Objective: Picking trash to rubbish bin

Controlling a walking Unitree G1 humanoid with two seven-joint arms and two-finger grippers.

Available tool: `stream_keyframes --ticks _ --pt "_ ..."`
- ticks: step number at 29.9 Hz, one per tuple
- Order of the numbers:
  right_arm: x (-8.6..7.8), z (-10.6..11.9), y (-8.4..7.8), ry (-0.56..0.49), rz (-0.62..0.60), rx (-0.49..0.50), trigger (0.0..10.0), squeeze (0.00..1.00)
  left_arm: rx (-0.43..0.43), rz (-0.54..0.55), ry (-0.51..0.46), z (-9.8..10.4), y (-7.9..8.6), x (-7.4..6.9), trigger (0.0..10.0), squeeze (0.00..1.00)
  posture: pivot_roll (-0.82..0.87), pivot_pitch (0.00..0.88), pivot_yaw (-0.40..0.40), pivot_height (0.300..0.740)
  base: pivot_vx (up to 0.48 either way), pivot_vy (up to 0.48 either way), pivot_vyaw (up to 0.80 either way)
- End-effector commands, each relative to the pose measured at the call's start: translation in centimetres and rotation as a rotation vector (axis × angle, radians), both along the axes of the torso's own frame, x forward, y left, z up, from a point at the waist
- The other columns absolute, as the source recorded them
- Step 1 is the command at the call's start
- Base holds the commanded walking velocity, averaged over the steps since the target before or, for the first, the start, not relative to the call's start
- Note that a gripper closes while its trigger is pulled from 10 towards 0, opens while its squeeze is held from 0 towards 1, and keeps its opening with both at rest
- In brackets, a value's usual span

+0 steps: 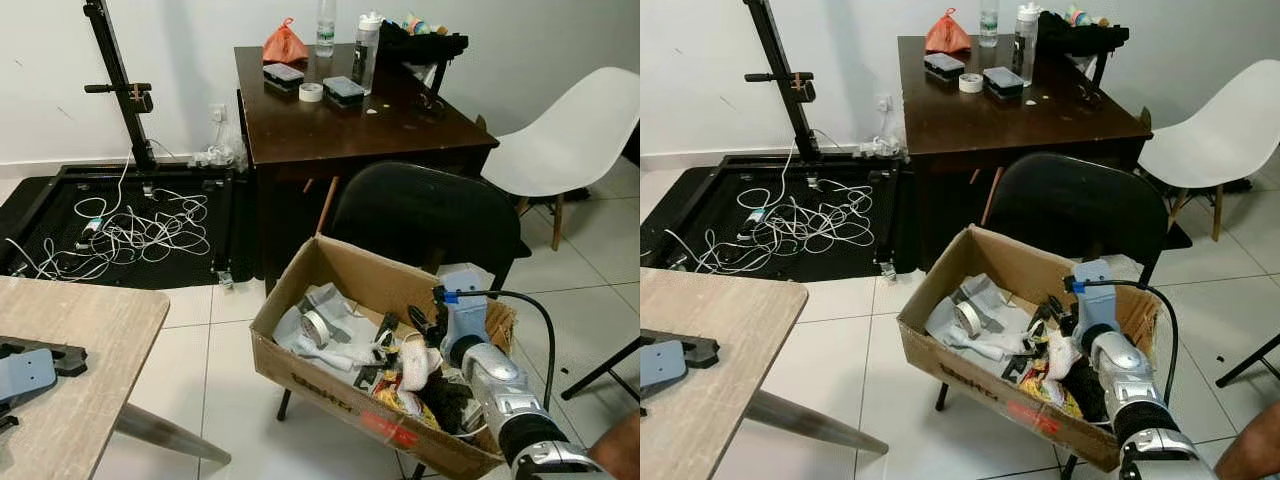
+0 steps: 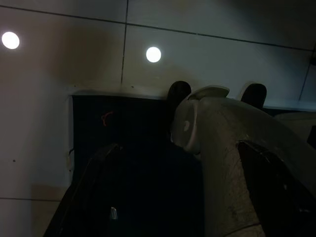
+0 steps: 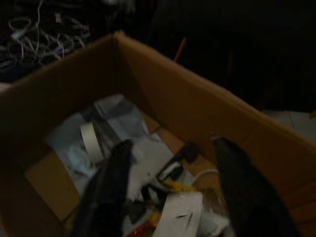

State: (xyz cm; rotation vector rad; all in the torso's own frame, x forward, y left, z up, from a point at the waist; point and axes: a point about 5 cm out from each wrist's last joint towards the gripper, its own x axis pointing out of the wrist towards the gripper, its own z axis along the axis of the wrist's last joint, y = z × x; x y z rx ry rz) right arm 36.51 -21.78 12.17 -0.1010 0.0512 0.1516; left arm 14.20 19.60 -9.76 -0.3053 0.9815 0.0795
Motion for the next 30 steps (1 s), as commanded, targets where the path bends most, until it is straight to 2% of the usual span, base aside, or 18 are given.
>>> stream_keyframes --ticks 1,3,4,5,6,7,10,14,15,16,17,23,30 --pt "0.3 1.0 0.1 -0.052 -0.004 0.0 10.0 1.0 -0.004 -0.023 0.069 -0.6 0.0 -1.8 10.0 0.0 -0.11 0.206 0.022 0.74 0.0 0.0 0.0" --pt "0.3 1.1 0.2 -0.06 -0.003 0.0 10.0 1.0 -0.004 -0.022 0.068 -0.6 0.1 -1.8 10.0 0.0 -0.11 0.205 0.022 0.74 0.0 0.0 0.0" --pt "0.4 1.5 0.6 -0.082 0.023 0.034 10.0 0.36 -0.002 -0.019 0.067 -0.6 0.1 -1.7 10.0 0.0 -0.1 0.205 0.023 0.74 0.0 0.0 0.0" --pt "0.4 1.5 0.6 -0.082 0.023 0.034 10.0 0.36 -0.002 -0.019 0.067 -0.6 0.1 -1.7 10.0 0.0 -0.1 0.205 0.023 0.74 0.0 0.0 0.0" --pt "0.4 1.8 1.5 -0.102 0.088 0.081 10.0 0.0 0.001 -0.009 0.064 -0.6 0.2 -1.7 10.0 0.0 -0.1 0.205 0.023 0.74 0.0 0.0 0.0" --pt "0.4 1.9 2.4 -0.111 0.145 0.116 10.0 0.0 0.005 0.001 0.061 -0.6 0.3 -1.7 10.0 0.0 -0.1 0.204 0.024 0.74 0.0 0.0 0.0" --pt "-0.2 1.3 5.9 -0.092 0.37 0.14 10.0 0.0 0.047 0.054 0.046 -0.3 1.3 -1.2 10.0 0.0 -0.1 0.203 0.024 0.74 0.0 0.0 0.0" --pt "-1.1 0.2 8.4 -0.048 0.5 0.168 10.0 0.0 0.034 0.156 0.009 0.1 2.2 -0.5 10.0 0.0 -0.09 0.2 0.023 0.74 0.0 0.0 0.0" --pt "-1.1 0.2 8.4 -0.048 0.5 0.168 10.0 0.0 0.034 0.156 0.009 0.1 2.2 -0.5 10.0 0.0 -0.09 0.2 0.023 0.74 0.0 0.0 0.0" --pt "-1.8 -0.6 9.7 -0.007 0.604 0.151 10.0 0.0 0.027 0.163 -0.002 0.2 2.3 -0.2 10.0 0.0 -0.09 0.2 0.023 0.74 0.0 0.0 0.0" --pt "-1.8 -0.6 9.7 -0.007 0.604 0.151 10.0 0.0 0.027 0.163 -0.002 0.2 2.3 -0.2 10.0 0.0 -0.09 0.2 0.023 0.74 0.0 0.0 0.0" --pt "-4.0 -3.0 12.5 0.1 0.818 0.046 10.0 0.0 0.016 0.132 -0.008 0.2 1.8 -0.1 10.0 0.0 -0.1 0.192 0.015 0.74 0.0 0.0 0.0" --pt "-5.1 -4.4 13.8 0.168 0.89 -0.02 10.0 0.0 0.011 0.133 -0.011 0.2 1.4 0.1 10.0 0.0 -0.1 0.18 0.005 0.74 0.0 0.0 0.66"
